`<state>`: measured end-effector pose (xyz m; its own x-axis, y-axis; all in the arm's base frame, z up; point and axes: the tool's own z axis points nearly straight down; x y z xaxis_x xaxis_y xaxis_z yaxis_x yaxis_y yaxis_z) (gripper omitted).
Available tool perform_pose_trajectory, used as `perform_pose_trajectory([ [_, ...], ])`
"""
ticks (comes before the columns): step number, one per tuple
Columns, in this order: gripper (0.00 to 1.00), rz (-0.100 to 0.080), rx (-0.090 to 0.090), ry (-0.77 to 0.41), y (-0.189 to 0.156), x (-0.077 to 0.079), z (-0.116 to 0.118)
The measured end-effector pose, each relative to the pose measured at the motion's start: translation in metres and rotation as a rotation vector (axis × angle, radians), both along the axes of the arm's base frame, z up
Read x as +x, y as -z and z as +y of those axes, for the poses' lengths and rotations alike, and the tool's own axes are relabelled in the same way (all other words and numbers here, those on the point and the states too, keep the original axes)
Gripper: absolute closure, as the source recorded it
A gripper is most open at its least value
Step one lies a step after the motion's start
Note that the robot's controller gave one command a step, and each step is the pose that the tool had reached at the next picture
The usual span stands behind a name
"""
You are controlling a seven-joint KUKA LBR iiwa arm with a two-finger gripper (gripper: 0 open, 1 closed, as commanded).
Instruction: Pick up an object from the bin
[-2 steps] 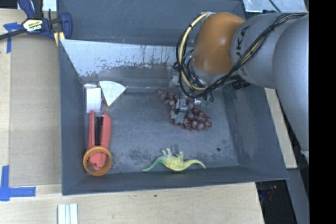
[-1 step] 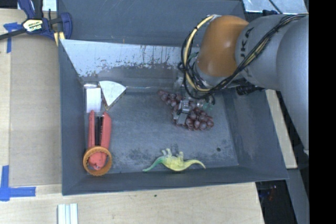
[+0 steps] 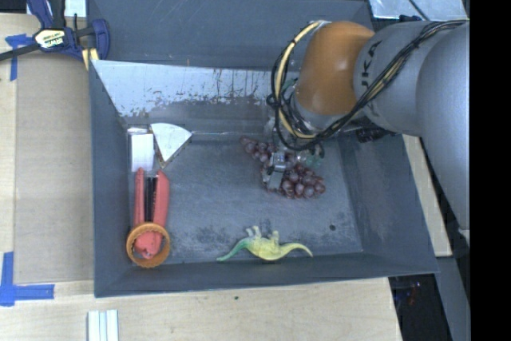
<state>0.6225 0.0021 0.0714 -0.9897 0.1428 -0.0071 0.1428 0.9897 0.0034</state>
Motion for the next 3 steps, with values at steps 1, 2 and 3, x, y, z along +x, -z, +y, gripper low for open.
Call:
perform_pose_trajectory([
  [1,0.0,0.001,0.001,0.024,0.0002,-0.0013,0.0013],
  [2,0.0,-0.001,-0.002,-0.123,0.0001,-0.0001,-0.0045],
  [3,1.0,-0.004,0.003,0.085,-0.0003,-0.0043,-0.0003],
])
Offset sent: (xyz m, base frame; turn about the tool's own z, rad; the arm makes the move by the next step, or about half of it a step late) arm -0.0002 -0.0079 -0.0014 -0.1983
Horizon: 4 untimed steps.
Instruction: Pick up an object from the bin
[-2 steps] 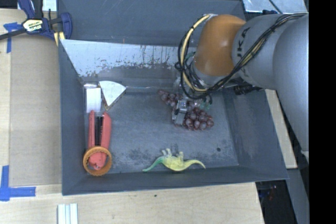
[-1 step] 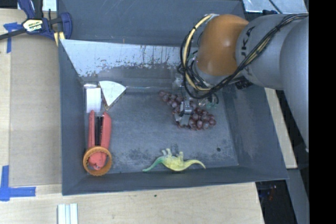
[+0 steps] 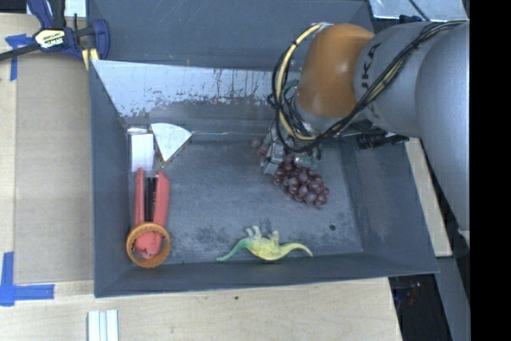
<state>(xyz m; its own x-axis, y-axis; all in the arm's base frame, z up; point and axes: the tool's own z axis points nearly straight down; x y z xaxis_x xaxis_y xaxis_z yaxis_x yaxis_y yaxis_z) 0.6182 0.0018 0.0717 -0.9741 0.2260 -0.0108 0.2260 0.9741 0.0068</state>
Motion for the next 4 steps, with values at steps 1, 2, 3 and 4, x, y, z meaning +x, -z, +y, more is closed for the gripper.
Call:
perform_pose_trajectory([
  [1,1.0,0.0,0.0,-0.001,0.0,0.0,0.0],
  [2,1.0,0.004,0.0,-0.015,-0.068,-0.017,-0.006],
  [3,1.0,-0.004,0.0,-0.015,-0.106,-0.012,-0.002],
  [4,1.0,0.0,-0.004,-0.293,-0.103,-0.024,0.003],
])
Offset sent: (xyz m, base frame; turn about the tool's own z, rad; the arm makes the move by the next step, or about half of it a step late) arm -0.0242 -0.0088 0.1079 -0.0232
